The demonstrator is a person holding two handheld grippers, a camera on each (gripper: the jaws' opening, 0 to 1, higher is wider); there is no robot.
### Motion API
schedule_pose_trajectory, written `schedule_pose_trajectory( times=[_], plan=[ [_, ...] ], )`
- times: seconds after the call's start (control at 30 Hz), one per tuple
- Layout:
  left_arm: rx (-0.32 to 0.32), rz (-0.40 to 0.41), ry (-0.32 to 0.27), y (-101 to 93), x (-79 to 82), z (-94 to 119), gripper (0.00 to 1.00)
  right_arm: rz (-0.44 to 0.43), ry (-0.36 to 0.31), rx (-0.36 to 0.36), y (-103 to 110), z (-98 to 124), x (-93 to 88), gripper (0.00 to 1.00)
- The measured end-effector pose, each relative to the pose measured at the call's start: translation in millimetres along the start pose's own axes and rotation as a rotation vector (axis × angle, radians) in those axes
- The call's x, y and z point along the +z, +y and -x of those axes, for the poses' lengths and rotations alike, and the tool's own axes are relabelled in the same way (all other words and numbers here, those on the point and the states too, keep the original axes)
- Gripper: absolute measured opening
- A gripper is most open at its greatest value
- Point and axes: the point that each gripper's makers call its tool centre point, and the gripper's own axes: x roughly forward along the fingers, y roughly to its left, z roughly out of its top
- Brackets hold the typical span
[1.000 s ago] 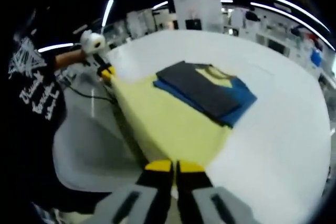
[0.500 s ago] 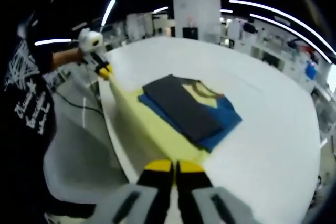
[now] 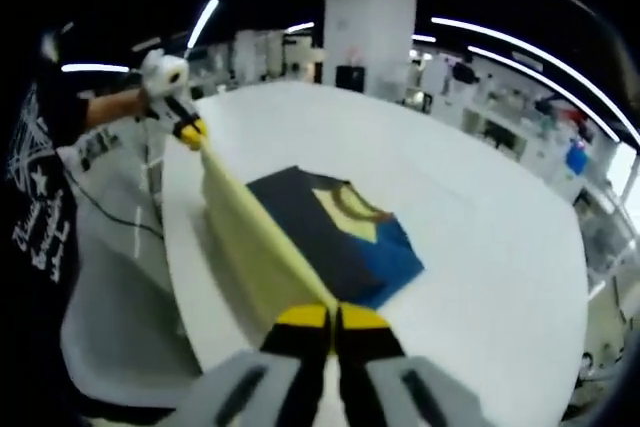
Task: Fold the garment on the visible template until the final outline fits inside the template.
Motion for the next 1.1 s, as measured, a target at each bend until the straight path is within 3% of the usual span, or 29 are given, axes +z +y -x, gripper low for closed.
schedule_pose_trajectory(
  times=[0.27,0.4,0.5,0.57,0.73,0.83,0.87,0.97,1.1],
  plan=[
    [0.043,0.009,-0.062,28.4,24.3,-4,0.00,0.044,-0.017,-0.061,-21,-6,20.5,0.00],
    [0.068,0.017,-0.085,31.7,35.1,-11,0.00,0.065,-0.027,-0.115,-33,-11,30.1,0.00],
    [0.116,0.015,-0.099,44.6,39.5,-16,0.00,0.078,-0.040,-0.165,-45,-19,35.8,0.00],
    [0.133,0.030,-0.119,49.3,44.1,-22,0.00,0.041,-0.045,-0.207,-54,-23,37.2,0.00],
    [0.188,-0.001,-0.094,70.8,44.3,-37,0.00,-0.056,-0.062,-0.249,-73,-42,36.4,0.00],
    [0.210,0.044,-0.120,77.7,47.2,-49,0.00,-0.019,-0.018,-0.304,-85,-50,30.3,0.00],
    [0.204,0.026,-0.109,80.6,43.7,-53,0.00,-0.020,-0.009,-0.317,-88,-57,27.9,0.00],
    [0.271,-0.035,-0.019,93.3,27.7,-67,0.00,-0.018,-0.015,-0.310,-94,-75,26.7,0.00],
    [0.276,-0.007,-0.020,113.3,13.0,-84,0.00,-0.045,-0.007,-0.317,-104,-93,18.3,0.00]
  ],
)
